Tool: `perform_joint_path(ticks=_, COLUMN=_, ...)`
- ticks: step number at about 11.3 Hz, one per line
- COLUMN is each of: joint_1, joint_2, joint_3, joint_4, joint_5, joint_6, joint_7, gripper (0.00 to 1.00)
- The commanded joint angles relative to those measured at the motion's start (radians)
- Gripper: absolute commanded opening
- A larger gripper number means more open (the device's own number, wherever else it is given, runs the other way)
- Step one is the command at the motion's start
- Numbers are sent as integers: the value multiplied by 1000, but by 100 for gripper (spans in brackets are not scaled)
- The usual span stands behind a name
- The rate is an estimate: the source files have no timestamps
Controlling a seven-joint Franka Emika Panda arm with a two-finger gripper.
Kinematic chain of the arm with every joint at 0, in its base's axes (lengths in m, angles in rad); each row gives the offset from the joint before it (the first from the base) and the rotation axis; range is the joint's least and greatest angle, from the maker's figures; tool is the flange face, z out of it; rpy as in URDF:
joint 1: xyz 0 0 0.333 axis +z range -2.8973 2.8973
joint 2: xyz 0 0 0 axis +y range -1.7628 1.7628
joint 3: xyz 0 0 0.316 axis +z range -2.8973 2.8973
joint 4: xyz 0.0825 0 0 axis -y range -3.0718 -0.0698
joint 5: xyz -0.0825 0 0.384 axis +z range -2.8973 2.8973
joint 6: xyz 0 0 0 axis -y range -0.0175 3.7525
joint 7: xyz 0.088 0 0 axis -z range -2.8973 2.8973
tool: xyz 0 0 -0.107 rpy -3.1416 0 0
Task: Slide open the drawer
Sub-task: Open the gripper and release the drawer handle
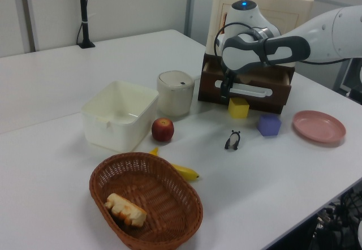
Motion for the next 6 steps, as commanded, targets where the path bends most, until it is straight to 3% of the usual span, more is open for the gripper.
perform_joint_path(ticks=1, joint_1=10, joint_2=-48, joint_3=-8, joint_4=-35, joint_5=15, joint_6=-24, joint_7=22, gripper=75)
perform_joint_path(ticks=4, joint_1=10, joint_2=-77, joint_3=-5, joint_4=-34, joint_5=67, joint_6=-82, joint_7=22, gripper=75)
perform_joint_path(ticks=6, joint_1=12, joint_2=-118, joint_3=-5, joint_4=-13, joint_5=165, joint_6=-175, joint_7=26, gripper=82)
